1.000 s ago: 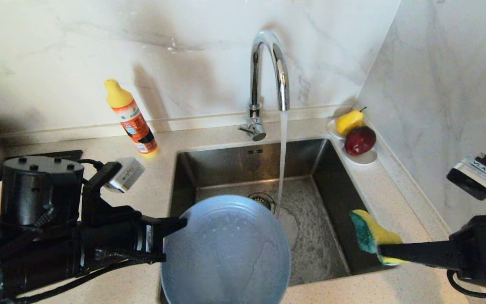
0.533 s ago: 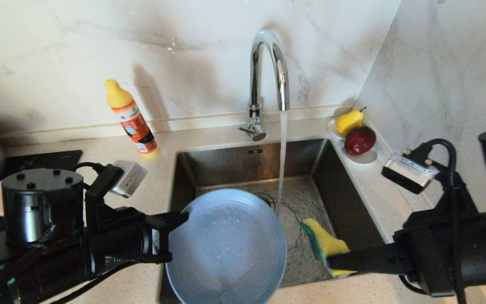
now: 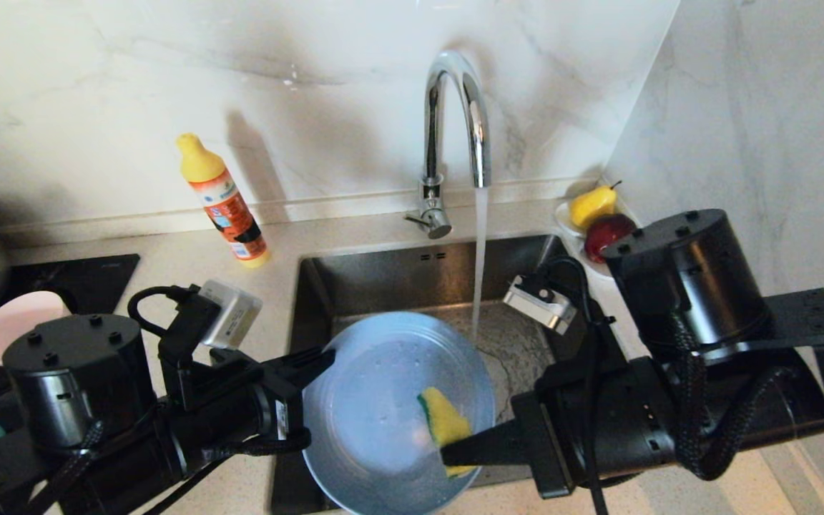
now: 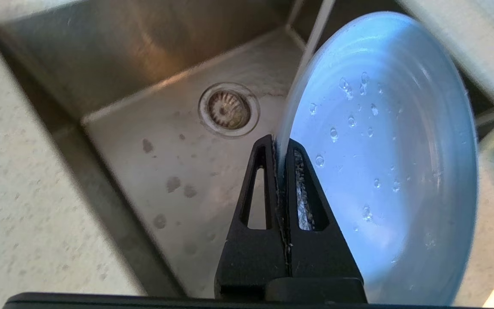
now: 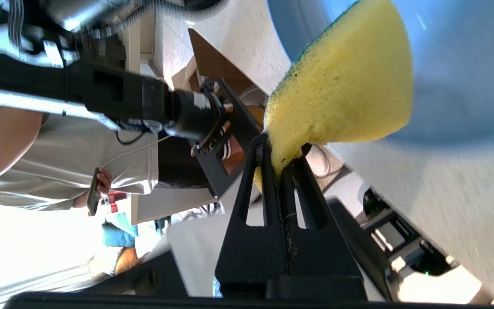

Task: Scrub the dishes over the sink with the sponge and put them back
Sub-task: Wipe the plate

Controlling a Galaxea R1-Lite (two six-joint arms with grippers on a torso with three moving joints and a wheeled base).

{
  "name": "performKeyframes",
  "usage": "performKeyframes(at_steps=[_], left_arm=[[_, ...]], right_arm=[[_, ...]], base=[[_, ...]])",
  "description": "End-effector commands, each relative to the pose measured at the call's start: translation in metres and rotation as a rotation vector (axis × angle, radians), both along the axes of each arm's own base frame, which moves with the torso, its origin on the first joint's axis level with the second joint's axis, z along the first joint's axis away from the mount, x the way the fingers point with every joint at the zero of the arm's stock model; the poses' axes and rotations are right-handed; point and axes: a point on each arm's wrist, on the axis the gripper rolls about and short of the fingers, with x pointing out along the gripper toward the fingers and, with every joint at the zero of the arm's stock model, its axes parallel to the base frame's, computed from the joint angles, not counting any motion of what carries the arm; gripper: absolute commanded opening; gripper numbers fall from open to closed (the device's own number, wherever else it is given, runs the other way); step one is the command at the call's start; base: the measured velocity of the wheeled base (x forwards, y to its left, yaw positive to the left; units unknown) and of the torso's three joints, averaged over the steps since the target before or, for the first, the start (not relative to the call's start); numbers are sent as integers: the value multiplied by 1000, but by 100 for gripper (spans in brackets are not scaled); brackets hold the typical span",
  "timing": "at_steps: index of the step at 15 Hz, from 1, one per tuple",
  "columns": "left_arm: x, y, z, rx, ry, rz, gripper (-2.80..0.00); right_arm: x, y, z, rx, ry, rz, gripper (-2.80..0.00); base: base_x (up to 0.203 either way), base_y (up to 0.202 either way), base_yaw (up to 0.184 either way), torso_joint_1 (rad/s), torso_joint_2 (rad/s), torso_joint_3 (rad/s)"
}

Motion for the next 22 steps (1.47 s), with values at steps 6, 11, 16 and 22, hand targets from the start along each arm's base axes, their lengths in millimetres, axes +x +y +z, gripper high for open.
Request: performKeyframes(at_steps=[6, 11, 16, 22], left_arm=[[9, -9, -5, -21, -38, -10, -280], [8, -9, -3, -28, -49, -12, -280], [3, -7, 3, -42, -66, -16, -280], [-2, -4, 0, -37, -55, -16, -280]], right_arm=[[20, 51, -21, -38, 37, 57, -280], [28, 70, -30, -62, 45, 57, -280], [43, 57, -26, -51, 34, -3, -280], [63, 35, -11, -15, -2, -81, -280]], base=[[0, 0, 0, 0, 0, 0], [0, 0, 0, 0, 0, 0], [0, 0, 0, 0, 0, 0], [0, 0, 0, 0, 0, 0]])
